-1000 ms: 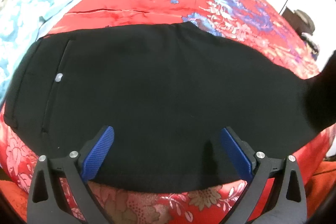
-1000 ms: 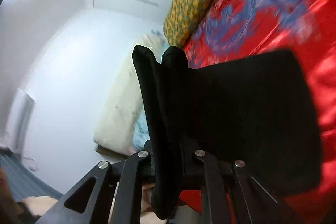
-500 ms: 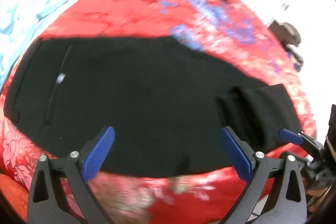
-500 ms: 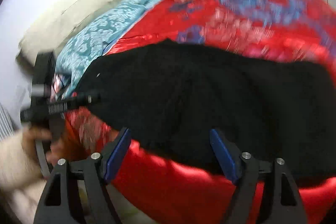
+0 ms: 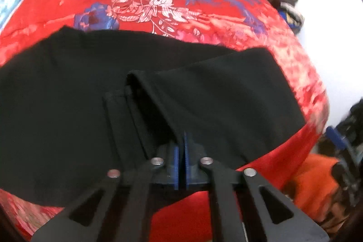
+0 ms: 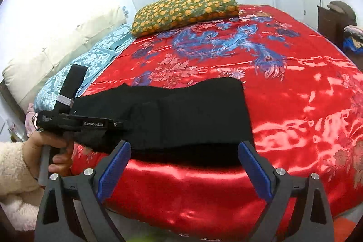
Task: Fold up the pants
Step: 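Fold the leg ends over toward the waistband with the right gripper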
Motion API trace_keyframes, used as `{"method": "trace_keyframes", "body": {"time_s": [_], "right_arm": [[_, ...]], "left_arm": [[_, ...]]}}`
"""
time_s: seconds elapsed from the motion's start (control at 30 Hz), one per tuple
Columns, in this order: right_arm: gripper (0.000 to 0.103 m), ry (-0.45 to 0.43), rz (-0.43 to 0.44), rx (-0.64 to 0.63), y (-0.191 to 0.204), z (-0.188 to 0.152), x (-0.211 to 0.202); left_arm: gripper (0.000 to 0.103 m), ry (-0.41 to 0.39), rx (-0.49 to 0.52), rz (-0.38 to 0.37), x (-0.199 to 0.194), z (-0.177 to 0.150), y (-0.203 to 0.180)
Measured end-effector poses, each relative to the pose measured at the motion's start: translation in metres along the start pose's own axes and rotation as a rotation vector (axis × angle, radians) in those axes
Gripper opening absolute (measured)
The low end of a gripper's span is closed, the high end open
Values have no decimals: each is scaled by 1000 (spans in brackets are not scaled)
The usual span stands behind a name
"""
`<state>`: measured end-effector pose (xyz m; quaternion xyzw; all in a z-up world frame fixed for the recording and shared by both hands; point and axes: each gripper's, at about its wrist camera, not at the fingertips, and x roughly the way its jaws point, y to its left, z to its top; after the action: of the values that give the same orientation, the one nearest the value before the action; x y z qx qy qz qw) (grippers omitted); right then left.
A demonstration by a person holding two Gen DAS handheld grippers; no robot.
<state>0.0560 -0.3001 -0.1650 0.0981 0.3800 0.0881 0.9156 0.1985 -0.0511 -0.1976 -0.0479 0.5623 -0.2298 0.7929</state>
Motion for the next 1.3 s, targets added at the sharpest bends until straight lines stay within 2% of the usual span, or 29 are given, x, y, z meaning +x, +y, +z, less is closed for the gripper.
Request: {"method": "trace_keyframes", "body": {"time_s": [0.07, 0.13, 0.2, 0.23, 0.3, 0.37, 0.43, 0.47, 0.5, 0.6, 0.63, 0.67, 0.7, 0.77, 0.8, 0.9, 1.0, 1.07, 1.13, 1.17, 1.2, 1.23, 1.27, 1.3], "right_arm": [[95, -12, -38, -35, -1, 4, 1], [95, -4, -84, -62, -2, 5, 5], [95, 24, -104, -61, -7, 7, 17], [95, 41, -106, -49, -10, 9, 23], [95, 63, -80, 11, -18, 10, 32], [95, 59, -53, 59, -23, 10, 33], [95, 52, -48, 61, -25, 8, 28], [95, 53, -51, 53, -26, 6, 26], [95, 54, -55, 52, -28, 5, 25], [95, 52, -57, 94, -38, 1, 22], [95, 49, -56, 119, -43, 1, 21], [95, 45, -57, 135, -46, 1, 20], [95, 42, -58, 142, -47, 2, 19], [95, 23, -70, 146, -51, 4, 14], [95, 15, -75, 144, -52, 4, 11], [95, -16, -115, 126, -54, 7, 5], [95, -19, -150, 90, -54, 12, 6], [95, -20, -166, 76, -53, 17, 11], [95, -28, -158, 56, -48, 24, 18], [95, -32, -158, 31, -43, 27, 22], [95, -34, -158, -13, -35, 30, 29], [95, -25, -170, -66, -26, 31, 38], [95, 8, -207, -129, -18, 29, 52], [95, 60, -272, -181, -15, 26, 68]], "left_arm": [[2, -16, 43, -6, -15, -5, 0], [5, 5, 81, 10, -21, -14, 3], [13, 61, 111, 70, -9, -23, 5], [21, 80, 119, 105, -4, -26, 7], [34, 64, 88, 113, -11, -26, 10], [77, 13, 57, 113, -28, -20, 13], [93, -48, 35, 132, -42, -15, 17], [93, -64, 3, 127, -46, -12, 24], [93, -41, -23, 109, -42, -10, 28], [91, 83, -82, 64, -12, -6, 37], [79, 107, -78, 72, -5, -7, 36], [42, 144, -66, 82, 7, -8, 32], [33, 163, -59, 104, 14, -8, 30], [8, 121, -21, 114, 11, -1, 19], [7, 101, 5, 101, 6, 3, 14], [7, 33, 100, 109, -9, 21, 3], [9, 81, 129, 135, 2, 27, 13], [19, 114, 143, 187, 15, 22, 20], [30, 112, 158, 217, 22, 19, 20], [44, 96, 162, 230, 23, 18, 19], [53, 85, 162, 235, 22, 16, 19], [67, 76, 159, 233, 22, 16, 17], [73, 66, 154, 231, 21, 15, 17], [73, 64, 151, 228, 21, 15, 16]]}}
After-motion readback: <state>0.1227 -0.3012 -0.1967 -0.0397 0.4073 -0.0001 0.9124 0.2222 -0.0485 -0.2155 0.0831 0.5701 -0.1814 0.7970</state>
